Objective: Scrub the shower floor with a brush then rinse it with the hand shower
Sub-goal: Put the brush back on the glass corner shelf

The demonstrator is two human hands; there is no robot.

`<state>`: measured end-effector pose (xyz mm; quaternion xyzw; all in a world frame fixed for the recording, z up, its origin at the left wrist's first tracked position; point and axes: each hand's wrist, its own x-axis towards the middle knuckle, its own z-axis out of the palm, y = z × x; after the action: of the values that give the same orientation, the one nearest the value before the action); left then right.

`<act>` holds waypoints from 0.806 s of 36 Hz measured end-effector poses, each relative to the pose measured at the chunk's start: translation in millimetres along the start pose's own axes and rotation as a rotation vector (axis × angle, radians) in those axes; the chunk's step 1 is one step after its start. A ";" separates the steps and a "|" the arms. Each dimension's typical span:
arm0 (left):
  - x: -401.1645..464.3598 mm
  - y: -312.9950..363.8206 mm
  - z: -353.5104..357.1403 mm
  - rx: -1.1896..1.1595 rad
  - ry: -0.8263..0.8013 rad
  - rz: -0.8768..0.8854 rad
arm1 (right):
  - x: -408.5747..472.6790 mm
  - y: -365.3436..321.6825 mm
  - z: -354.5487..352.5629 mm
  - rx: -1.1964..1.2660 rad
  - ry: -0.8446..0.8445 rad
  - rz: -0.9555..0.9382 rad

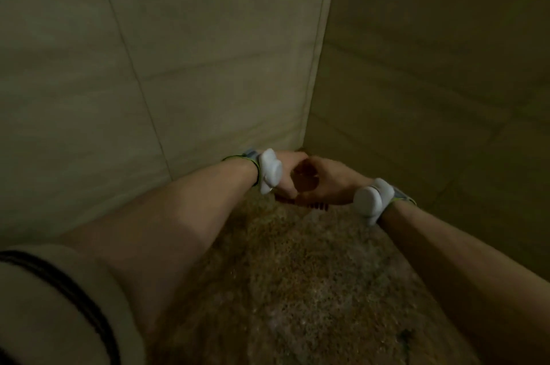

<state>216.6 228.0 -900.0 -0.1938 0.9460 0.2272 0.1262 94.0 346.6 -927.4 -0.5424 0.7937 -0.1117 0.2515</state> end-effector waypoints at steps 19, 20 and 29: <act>-146.1 159.8 -450.8 0.031 0.257 0.119 | -117.2 -240.8 -457.4 -0.111 0.222 -0.100; -155.2 172.5 -491.5 0.050 0.277 0.134 | -127.1 -260.8 -494.5 -0.103 0.221 -0.103; -208.2 222.7 -658.4 0.145 0.435 0.095 | -157.7 -350.4 -650.5 -0.132 0.311 -0.162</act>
<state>208.9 160.1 -177.6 -0.1840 0.9728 0.1174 -0.0777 82.4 293.6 -173.9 -0.5960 0.7825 -0.1617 0.0800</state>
